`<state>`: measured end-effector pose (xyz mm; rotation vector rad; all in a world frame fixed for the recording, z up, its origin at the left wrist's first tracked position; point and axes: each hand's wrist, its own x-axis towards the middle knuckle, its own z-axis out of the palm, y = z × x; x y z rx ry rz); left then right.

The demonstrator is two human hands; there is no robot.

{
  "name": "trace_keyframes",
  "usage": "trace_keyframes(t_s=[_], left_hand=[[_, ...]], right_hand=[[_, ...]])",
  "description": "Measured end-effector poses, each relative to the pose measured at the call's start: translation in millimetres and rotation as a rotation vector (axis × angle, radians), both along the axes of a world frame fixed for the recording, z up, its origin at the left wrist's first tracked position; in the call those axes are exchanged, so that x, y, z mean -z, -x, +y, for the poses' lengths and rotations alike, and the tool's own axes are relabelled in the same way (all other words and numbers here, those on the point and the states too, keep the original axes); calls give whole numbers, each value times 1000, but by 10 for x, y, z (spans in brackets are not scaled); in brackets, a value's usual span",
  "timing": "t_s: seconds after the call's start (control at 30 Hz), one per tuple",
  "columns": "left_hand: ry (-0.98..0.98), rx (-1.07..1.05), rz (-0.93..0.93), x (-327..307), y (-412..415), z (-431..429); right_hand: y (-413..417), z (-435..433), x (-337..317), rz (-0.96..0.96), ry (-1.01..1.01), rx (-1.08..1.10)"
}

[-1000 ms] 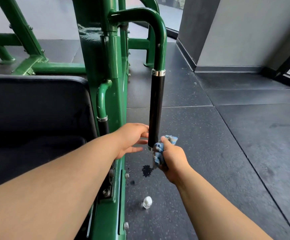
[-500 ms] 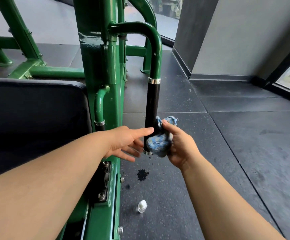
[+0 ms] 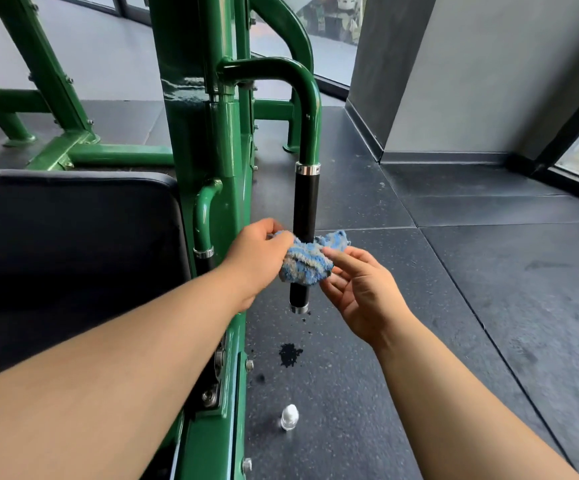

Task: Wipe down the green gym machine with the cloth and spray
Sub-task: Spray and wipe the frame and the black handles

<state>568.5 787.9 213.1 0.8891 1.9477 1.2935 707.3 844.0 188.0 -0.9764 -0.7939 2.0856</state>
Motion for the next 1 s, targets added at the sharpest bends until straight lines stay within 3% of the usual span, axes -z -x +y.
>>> trace_keyframes(t_s=[0.17, 0.27, 0.3, 0.4, 0.5, 0.63, 0.73, 0.8, 0.9, 1.0], left_hand=[[-205, -535, -275, -129, -341, 167], [-350, -564, -454, -294, -451, 189], [-376, -532, -415, -304, -506, 152], [-348, -477, -40, -206, -576, 87], [-392, -491, 171, -160, -555, 187], [-406, -558, 155, -235, -546, 311], [-431, -579, 69, -240, -452, 418], [-390, -478, 89, -195, -497, 427], [-298, -354, 260, -15, -499, 377], [-241, -260, 308, 153, -386, 222]], right_hand=[[90, 58, -198, 105, -60, 104], [67, 114, -278, 136, -79, 55], [41, 129, -283, 139, -81, 10], [-56, 144, -326, 161, -65, -96], [-118, 192, -344, 138, -38, -55], [-120, 209, -208, 74, 14, 34], [-50, 157, 32, -105, 2, 56], [44, 115, 206, -218, 27, 5], [134, 77, 344, -235, 172, -160], [146, 74, 374, -245, 233, -233]])
